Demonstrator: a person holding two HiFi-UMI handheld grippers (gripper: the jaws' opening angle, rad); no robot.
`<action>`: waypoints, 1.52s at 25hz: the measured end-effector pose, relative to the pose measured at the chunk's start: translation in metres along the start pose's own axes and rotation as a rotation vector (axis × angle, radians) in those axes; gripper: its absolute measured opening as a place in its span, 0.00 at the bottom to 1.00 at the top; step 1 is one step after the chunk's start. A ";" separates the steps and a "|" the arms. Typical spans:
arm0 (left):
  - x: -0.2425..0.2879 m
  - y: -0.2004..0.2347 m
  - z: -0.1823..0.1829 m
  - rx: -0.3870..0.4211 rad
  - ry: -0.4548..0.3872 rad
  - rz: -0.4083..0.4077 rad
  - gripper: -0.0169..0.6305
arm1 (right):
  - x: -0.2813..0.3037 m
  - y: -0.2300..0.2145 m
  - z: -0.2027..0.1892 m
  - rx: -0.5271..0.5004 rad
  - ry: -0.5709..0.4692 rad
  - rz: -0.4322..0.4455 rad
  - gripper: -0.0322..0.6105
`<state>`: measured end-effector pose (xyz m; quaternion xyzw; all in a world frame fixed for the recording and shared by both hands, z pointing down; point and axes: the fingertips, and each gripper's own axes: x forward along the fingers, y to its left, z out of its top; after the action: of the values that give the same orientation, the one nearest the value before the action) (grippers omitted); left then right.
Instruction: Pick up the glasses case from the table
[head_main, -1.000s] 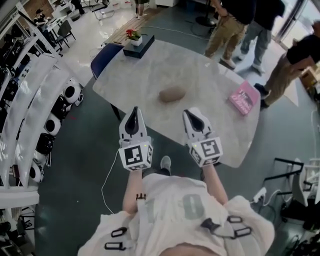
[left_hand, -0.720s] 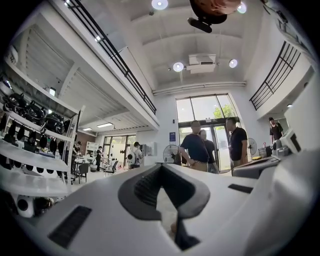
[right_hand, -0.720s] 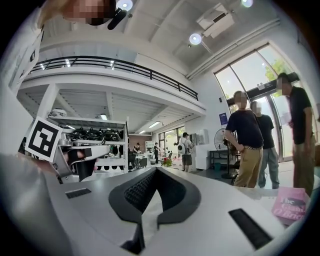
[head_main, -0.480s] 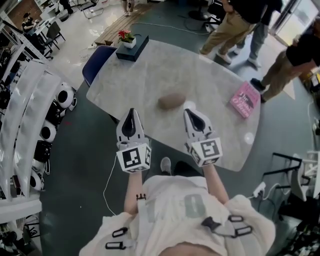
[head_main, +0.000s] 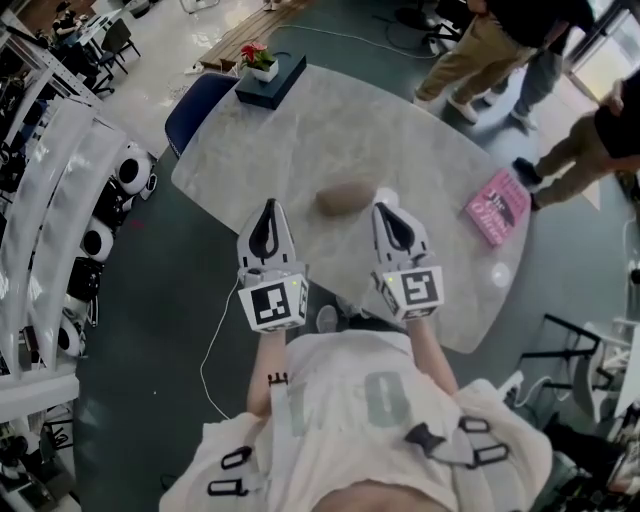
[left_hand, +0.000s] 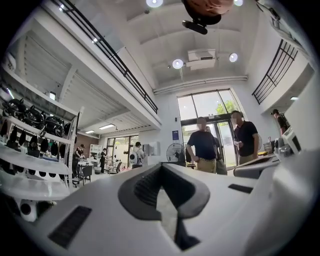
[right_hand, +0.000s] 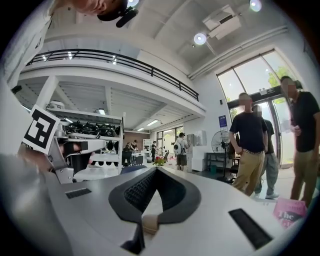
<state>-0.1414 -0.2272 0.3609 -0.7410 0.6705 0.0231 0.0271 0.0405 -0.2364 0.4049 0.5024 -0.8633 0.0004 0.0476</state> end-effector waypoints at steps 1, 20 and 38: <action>0.002 -0.002 0.001 0.011 -0.002 0.004 0.03 | 0.001 -0.001 -0.002 0.010 0.001 0.006 0.05; 0.009 -0.007 0.003 0.018 -0.001 0.008 0.03 | 0.006 -0.016 -0.001 0.103 -0.019 0.004 0.05; 0.003 0.002 -0.001 0.005 0.004 0.019 0.03 | 0.011 -0.007 0.000 0.097 -0.042 -0.001 0.66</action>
<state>-0.1433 -0.2305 0.3615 -0.7347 0.6775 0.0202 0.0276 0.0411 -0.2490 0.4054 0.5044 -0.8629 0.0315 0.0051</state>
